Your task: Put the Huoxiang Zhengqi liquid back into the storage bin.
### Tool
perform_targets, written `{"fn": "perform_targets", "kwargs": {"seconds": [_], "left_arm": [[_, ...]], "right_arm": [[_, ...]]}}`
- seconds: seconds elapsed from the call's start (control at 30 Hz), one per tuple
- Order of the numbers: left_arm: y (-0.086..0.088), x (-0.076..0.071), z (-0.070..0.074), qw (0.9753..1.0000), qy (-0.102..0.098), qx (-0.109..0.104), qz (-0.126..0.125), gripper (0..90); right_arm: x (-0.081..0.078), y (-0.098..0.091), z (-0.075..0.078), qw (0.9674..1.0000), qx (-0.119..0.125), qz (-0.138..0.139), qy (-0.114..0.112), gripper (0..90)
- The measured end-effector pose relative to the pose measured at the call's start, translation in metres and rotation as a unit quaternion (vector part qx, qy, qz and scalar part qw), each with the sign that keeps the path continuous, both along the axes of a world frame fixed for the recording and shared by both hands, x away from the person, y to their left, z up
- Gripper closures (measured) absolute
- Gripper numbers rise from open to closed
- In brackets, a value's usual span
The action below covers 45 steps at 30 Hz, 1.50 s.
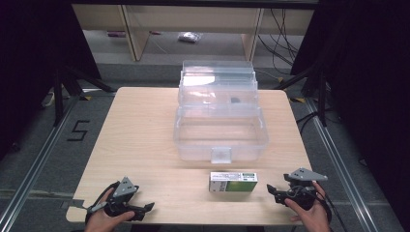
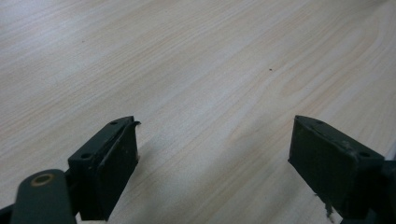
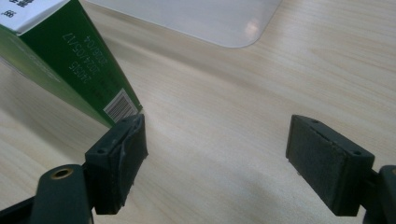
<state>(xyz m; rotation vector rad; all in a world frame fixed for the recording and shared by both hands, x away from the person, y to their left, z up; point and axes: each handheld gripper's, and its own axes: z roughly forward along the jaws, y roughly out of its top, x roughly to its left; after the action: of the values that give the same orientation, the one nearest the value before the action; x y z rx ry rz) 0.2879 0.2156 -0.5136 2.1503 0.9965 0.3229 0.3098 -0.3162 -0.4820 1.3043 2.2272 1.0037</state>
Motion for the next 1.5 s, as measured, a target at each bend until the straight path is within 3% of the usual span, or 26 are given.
{"fn": "perform_targets", "kwargs": {"seconds": [0.1, 0.13, 0.2, 0.37, 0.43, 0.47, 0.5, 0.53, 0.63, 0.67, 0.7, 0.83, 0.9, 0.97, 1.13, 1.23, 1.37, 1.43, 1.47, 1.5], "left_arm": [[0.0, 0.0, 0.0, 1.0, 0.0, -0.001, 0.001, 15.0], [0.0, 0.001, -0.001, 1.0, 0.0, 0.0, -0.001, 15.0], [0.0, 0.0, 0.0, 1.0, 0.0, -0.001, -0.001, 15.0], [0.001, 0.0, 0.0, 1.0, 0.004, 0.002, -0.004, 15.0], [0.002, 0.001, 0.001, 0.9999, 0.006, 0.009, -0.007, 15.0], [0.002, 0.001, 0.001, 0.9998, 0.008, 0.014, -0.01, 15.0], [0.003, 0.002, 0.001, 0.9998, 0.006, 0.016, -0.014, 15.0], [0.001, 0.001, 0.001, 0.9999, 0.004, 0.008, -0.008, 15.0], [0.003, 0.001, 0.001, 0.9998, 0.004, 0.014, -0.012, 15.0], [0.003, 0.001, 0.001, 0.9998, 0.005, 0.014, -0.011, 15.0], [0.001, 0.001, 0.0, 1.0, 0.004, 0.004, -0.003, 15.0], [0.002, 0.002, 0.0, 0.9999, 0.002, 0.012, -0.004, 15.0], [0.001, 0.001, 0.0, 0.9999, 0.002, 0.011, -0.002, 15.0], [0.002, 0.002, -0.001, 0.9999, 0.002, 0.013, -0.003, 15.0], [0.001, 0.001, 0.0, 0.9999, 0.002, 0.012, -0.004, 15.0], [0.001, 0.001, -0.001, 0.9999, 0.003, 0.011, -0.002, 15.0], [0.001, 0.001, -0.001, 0.9999, 0.003, 0.01, -0.002, 15.0], [0.001, 0.001, -0.001, 0.9999, 0.002, 0.01, -0.003, 15.0], [0.001, 0.001, -0.001, 1.0, 0.002, 0.009, -0.003, 15.0], [0.001, 0.001, 0.0, 0.9999, 0.002, 0.011, -0.003, 15.0]], "right_arm": [[0.0, 0.0, 0.0, 1.0, 0.002, 0.001, 0.001, 21.5], [-0.002, 0.002, 0.001, 0.9998, 0.015, -0.006, 0.013, 21.5], [-0.001, 0.003, 0.0, 0.9997, 0.019, -0.006, 0.013, 21.6], [-0.001, 0.002, 0.005, 0.9999, 0.001, 0.015, -0.004, 21.7], [-0.001, 0.003, 0.005, 0.9999, 0.006, 0.015, -0.004, 21.6], [-0.003, 0.005, 0.007, 0.9997, 0.017, 0.007, 0.013, 21.5], [-0.001, 0.004, 0.008, 0.9998, 0.006, 0.02, -0.003, 21.3], [-0.004, 0.006, 0.01, 0.9999, 0.011, 0.009, 0.005, 20.9], [-0.002, 0.005, 0.013, 0.9995, 0.0, 0.03, -0.011, 20.0], [-0.003, 0.007, 0.015, 0.9996, 0.014, 0.025, 0.006, 19.7], [-0.001, 0.007, 0.017, 0.9993, 0.01, 0.035, -0.007, 18.9], [-0.003, 0.013, 0.028, 0.9985, 0.016, 0.051, 0.003, 17.2], [-0.002, 0.016, 0.033, 0.9978, 0.003, 0.066, 0.006, 17.1], [0.001, 0.018, 0.036, 0.9963, -0.009, 0.085, -0.009, 17.1], [0.003, 0.028, 0.054, 0.9933, -0.011, 0.115, -0.002, 17.3], [0.006, 0.032, 0.065, 0.9905, -0.017, 0.136, -0.011, 17.3], [0.007, 0.037, 0.074, 0.9882, -0.026, 0.151, 0.002, 18.0], [0.01, 0.043, 0.076, 0.9863, -0.037, 0.16, -0.009, 18.4], [0.009, 0.047, 0.079, 0.9866, -0.04, 0.158, 0.003, 18.8], [0.011, 0.05, 0.081, 0.9839, -0.046, 0.173, -0.001, 19.1]]}}
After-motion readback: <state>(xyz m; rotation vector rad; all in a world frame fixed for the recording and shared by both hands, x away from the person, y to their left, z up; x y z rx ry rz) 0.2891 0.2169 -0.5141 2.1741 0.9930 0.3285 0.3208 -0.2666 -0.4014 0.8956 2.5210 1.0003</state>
